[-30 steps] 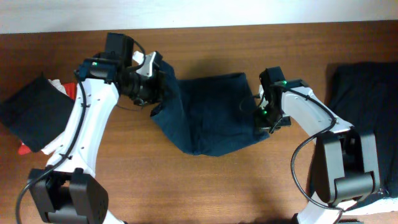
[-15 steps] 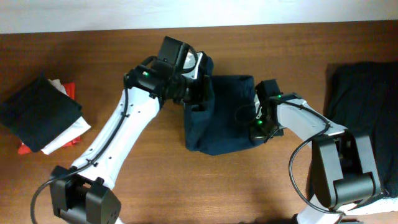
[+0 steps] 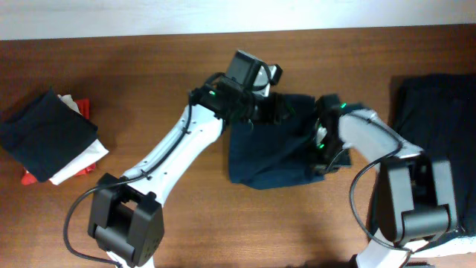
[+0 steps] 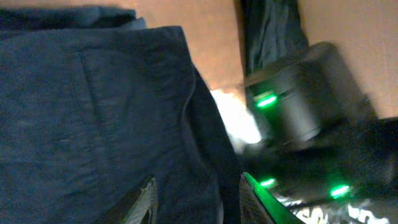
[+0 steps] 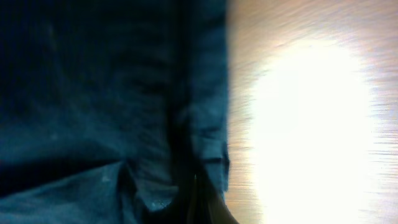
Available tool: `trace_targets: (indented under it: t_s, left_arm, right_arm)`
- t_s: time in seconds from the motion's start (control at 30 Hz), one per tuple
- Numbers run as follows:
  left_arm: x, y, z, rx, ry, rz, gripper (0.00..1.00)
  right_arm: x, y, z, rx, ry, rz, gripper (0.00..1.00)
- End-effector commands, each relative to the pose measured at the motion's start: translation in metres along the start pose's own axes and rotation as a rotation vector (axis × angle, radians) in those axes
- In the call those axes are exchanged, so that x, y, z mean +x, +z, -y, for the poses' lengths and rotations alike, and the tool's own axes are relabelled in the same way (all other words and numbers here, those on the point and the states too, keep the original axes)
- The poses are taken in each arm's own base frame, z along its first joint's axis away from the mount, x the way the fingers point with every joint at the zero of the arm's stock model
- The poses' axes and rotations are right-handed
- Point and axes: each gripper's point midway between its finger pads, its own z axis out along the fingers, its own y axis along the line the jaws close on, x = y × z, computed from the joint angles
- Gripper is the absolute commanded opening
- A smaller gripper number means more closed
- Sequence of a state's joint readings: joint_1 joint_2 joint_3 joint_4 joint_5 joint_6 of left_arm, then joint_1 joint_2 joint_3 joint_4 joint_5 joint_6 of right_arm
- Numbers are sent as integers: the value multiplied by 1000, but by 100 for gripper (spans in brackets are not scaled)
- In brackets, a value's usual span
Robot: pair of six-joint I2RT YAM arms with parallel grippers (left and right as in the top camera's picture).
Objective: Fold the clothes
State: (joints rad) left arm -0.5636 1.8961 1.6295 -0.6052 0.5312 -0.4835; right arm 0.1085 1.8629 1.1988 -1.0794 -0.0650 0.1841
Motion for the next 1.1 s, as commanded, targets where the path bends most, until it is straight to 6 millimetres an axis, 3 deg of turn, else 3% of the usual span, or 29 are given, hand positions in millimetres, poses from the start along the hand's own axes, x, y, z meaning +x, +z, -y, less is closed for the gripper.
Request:
trace_targets:
  t_s: [0.0, 0.07, 0.13, 0.17, 0.23, 0.33, 0.43, 0.6, 0.63, 0.7, 0.77, 0.83, 0.9, 0.97, 1.03, 1.07]
  left_arm:
    - [-41, -28, -42, -80, -43, 124, 43]
    - [-54, -39, -70, -186, -55, 184, 47]
    - [-62, -46, -87, -265, -32, 221, 50]
    - [-65, -49, -95, -313, -32, 242, 52]
    - [-76, -50, -105, -377, 25, 284, 52]
    - [-82, -27, -121, -385, 90, 277, 52]
    - [-79, 19, -157, -397, 97, 246, 52]
    - [-60, 59, -197, -421, 66, 183, 52]
    - [-52, 67, -208, -432, 51, 157, 52]
    - [-34, 77, -222, -451, 25, 98, 52]
    - [-7, 79, -234, -484, -19, 0, 52]
    - [34, 71, -243, -534, -88, -158, 52]
    - [76, 55, -246, -584, -158, -320, 52]
    - [115, 35, -243, -622, -231, -483, 51]
    - [151, 15, -227, -605, -324, -650, 46]
    - [160, 11, -219, -586, -352, -694, 46]
  right_arm:
    - [-42, -76, 50, 67, 139, 158, 5]
    - [-51, -121, 61, 21, 190, 210, 5]
    - [-51, -156, 58, -22, 195, 245, 5]
    - [-50, -164, 48, -70, 144, 250, 5]
    - [-43, -168, 5, -261, -59, 232, 5]
    - [-26, -153, -29, -352, -138, 150, 5]
    - [-8, -116, -58, -352, -221, 62, 5]
    - [-3, -48, -75, -352, -257, 44, 6]
    - [-2, -31, -75, -351, -262, 49, 6]
    - [-3, -11, -72, -344, -266, 68, 18]
    - [-2, 3, -65, -309, -253, 74, 21]
    - [-8, 14, -33, -120, -140, 84, 21]
    - [-20, 14, -3, 40, -87, 133, 21]
    - [-38, 9, 15, 116, -61, 206, 31]
    - [-68, -3, 21, 120, -33, 320, 34]
    - [-78, -14, 19, 114, -32, 355, 34]
